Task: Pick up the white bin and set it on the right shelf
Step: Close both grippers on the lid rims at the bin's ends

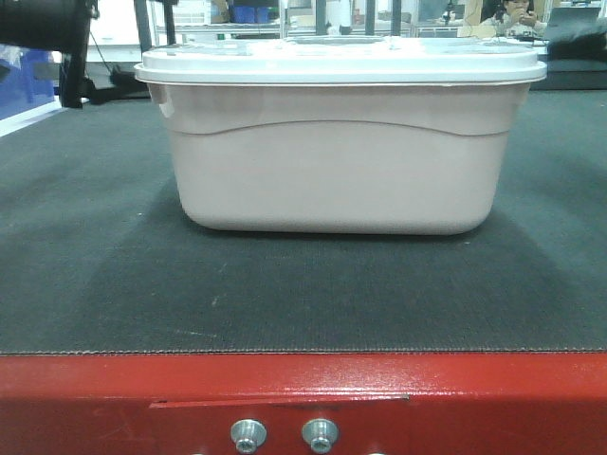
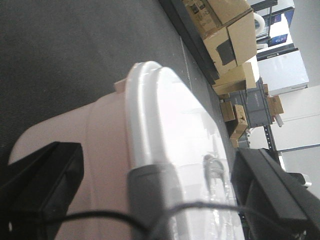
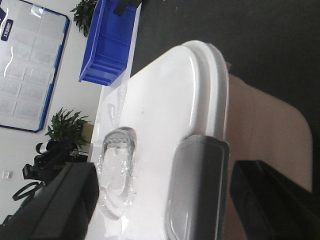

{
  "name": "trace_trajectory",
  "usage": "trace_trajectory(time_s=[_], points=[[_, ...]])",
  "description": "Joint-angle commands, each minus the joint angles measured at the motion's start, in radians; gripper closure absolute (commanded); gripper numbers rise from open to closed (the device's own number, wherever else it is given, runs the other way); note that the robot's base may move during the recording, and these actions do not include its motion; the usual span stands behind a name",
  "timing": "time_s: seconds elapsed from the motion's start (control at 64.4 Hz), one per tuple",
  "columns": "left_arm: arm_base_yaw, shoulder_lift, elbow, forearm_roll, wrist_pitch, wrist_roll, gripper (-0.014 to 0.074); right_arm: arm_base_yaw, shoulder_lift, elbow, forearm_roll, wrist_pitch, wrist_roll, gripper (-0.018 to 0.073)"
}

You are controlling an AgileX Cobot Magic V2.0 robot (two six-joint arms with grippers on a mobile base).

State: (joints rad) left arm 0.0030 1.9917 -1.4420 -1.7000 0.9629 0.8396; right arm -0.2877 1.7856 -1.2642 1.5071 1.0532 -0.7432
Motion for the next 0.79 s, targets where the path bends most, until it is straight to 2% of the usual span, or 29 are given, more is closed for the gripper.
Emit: trace_trajectory(time_s=[0.0, 0.186, 0.559, 0.777], points=[[-0.010, -0.043, -0.033, -0.067, 0.050, 0.012, 0.0104, 0.030, -0.022, -0.030, 0.079, 0.026, -0.032, -0.0075], [-0.017, -0.027, -0.033, -0.060, 0.074, 0.012, 0.0104, 0.078, 0.019, -0.030, 0.103, 0.017, -0.048, -0.0075], [-0.019, -0.027, -0.033, -0.011, 0.089, 0.010, 0.0104, 0.086, 0.037, -0.030, 0.133, 0.019, -0.058, -0.0075], [-0.019, -0.027, -0.033, -0.011, 0.131, 0.010, 0.0104, 0.086, 0.037, -0.030, 0.155, 0.049, -0.058, -0.0074]])
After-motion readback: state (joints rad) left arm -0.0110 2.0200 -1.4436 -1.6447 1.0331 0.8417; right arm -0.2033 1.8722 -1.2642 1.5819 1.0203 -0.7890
